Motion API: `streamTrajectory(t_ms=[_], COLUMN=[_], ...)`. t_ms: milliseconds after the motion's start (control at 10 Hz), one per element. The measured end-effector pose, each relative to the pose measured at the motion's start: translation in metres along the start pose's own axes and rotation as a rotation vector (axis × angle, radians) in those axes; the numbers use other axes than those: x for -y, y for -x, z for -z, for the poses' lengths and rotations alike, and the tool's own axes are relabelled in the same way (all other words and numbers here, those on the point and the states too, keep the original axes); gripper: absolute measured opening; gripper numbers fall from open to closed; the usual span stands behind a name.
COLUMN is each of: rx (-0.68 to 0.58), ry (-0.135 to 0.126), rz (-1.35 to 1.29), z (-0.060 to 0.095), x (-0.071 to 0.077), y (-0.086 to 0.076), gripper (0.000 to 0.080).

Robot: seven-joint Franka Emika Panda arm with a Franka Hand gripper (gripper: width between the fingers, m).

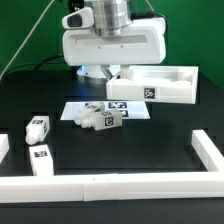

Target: Assemble one leg

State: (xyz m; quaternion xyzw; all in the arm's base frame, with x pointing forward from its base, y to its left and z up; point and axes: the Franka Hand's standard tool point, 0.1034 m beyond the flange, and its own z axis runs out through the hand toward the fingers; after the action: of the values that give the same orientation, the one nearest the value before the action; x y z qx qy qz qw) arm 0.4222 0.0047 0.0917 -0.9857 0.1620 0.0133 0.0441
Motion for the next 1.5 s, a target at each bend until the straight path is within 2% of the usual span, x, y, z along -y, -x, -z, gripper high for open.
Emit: streamTrajectory(t_ms=[300, 500, 600, 700, 800, 1000, 1100, 1200, 1300, 1400, 1500], rx=[0.005, 0.072, 0.084, 0.049, 0.054, 0.057, 0.066, 0.08, 0.086, 0.109, 0.13], ry=[0.003, 0.005, -0.002, -0.011, -0.012, -0.01, 0.0, 0.026, 0.048, 0.057, 0.062], rz=[0.0, 0.123, 0.194, 0.263, 0.261, 0.259, 0.268, 0.296, 0.32, 0.31, 0.312], z=[-0.003, -0.007, -0.006, -0.003, -0.004, -0.006, -0.008, -0.011, -0.007, -0.011, -0.016], x=[-0.001, -0.005, 0.004, 0.014, 0.013, 0.012, 0.009, 0.005, 0.005, 0.004, 0.009], y=[-0.001, -0.04, -0.062, -0.062, -0.055, -0.056, -0.06, -0.078, -0.107, -0.131, -0.144], gripper=[0.0056, 0.0057, 0.0057, 0.0057, 0.0057, 0.0057, 0.0057, 0.0057, 0.0057, 0.0057, 0.0057])
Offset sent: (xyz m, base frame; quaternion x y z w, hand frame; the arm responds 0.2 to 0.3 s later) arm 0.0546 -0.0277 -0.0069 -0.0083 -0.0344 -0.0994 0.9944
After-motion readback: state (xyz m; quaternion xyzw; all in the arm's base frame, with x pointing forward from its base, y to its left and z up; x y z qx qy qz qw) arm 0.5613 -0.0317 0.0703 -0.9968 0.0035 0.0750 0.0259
